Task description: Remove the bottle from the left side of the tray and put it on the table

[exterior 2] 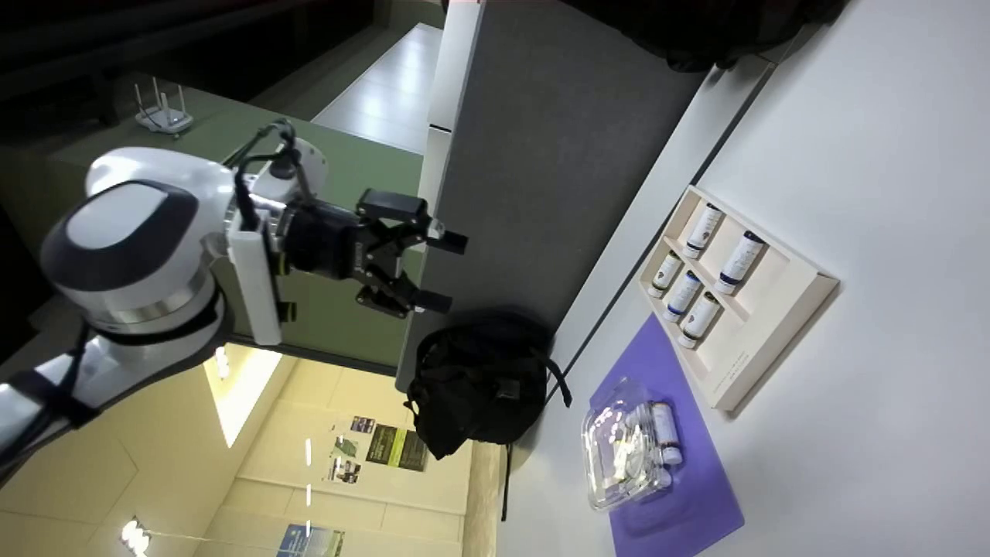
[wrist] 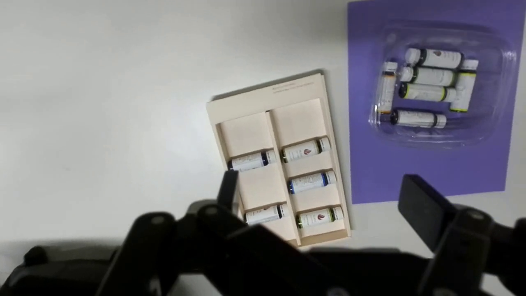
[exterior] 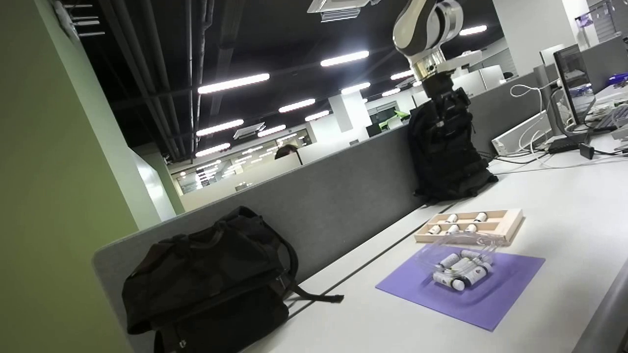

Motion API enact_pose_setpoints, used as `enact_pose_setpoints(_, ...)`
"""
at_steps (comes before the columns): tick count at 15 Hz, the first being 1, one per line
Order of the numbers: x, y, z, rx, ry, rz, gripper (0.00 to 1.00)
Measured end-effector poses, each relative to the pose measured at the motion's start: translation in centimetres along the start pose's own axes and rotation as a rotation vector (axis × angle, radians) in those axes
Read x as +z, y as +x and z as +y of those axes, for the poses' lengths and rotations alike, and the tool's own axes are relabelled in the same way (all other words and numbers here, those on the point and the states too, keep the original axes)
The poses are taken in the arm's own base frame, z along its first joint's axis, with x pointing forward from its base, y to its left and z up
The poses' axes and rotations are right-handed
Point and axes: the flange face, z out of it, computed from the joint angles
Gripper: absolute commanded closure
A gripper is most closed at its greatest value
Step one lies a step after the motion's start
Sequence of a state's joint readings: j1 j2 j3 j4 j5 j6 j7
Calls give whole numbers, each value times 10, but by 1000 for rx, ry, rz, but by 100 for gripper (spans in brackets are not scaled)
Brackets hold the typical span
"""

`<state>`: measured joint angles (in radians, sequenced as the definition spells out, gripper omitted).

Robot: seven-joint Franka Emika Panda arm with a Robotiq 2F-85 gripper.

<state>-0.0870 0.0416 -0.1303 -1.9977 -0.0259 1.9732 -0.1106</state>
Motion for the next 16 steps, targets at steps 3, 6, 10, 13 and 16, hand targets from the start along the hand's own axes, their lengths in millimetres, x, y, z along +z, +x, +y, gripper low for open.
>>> enact_pose_setpoints(3, 46, 35, -15, 128, 56, -53, 0)
enact_pose_setpoints(6, 77, 58, -23, 211, 86, -92, 0)
enact_pose_setpoints(10, 77, 64, -23, 226, 86, -87, 0)
enact_pose_setpoints(13, 75, 65, -23, 225, 85, -85, 0)
enact_pose_setpoints(16, 87, 67, -25, 296, 182, -104, 0)
